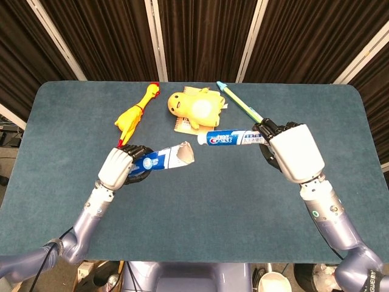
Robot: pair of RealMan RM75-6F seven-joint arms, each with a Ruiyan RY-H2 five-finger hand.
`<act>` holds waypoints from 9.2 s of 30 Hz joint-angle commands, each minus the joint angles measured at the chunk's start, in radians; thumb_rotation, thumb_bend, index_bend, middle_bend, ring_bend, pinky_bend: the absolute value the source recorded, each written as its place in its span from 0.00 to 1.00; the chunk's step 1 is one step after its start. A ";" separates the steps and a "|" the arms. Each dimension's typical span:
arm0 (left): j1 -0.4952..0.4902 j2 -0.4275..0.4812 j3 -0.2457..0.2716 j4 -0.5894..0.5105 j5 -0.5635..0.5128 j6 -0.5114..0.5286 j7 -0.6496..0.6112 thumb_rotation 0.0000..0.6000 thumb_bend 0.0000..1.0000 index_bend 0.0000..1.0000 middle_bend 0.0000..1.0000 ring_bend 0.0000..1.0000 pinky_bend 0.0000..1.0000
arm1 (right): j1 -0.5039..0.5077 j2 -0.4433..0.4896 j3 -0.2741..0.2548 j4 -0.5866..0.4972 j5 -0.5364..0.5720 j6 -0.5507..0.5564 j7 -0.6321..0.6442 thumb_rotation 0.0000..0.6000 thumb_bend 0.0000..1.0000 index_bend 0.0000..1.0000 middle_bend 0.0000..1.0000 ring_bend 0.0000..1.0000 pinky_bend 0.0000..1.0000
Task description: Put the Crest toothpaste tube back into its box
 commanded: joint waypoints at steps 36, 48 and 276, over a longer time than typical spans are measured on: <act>-0.076 -0.150 -0.039 0.055 -0.019 0.007 0.006 1.00 0.42 0.38 0.53 0.51 0.54 | -0.002 0.018 -0.039 -0.048 -0.030 0.000 0.031 1.00 0.54 1.00 0.85 0.79 0.76; -0.077 -0.141 -0.028 0.060 -0.001 0.030 0.001 1.00 0.42 0.38 0.53 0.51 0.54 | -0.005 0.030 -0.036 -0.045 -0.035 0.012 0.028 1.00 0.54 1.00 0.85 0.79 0.77; -0.039 -0.157 -0.227 -0.127 -0.045 0.499 -0.457 1.00 0.62 0.37 0.53 0.53 0.67 | -0.036 -0.113 -0.035 0.257 -0.235 0.222 0.109 1.00 0.27 0.00 0.43 0.30 0.37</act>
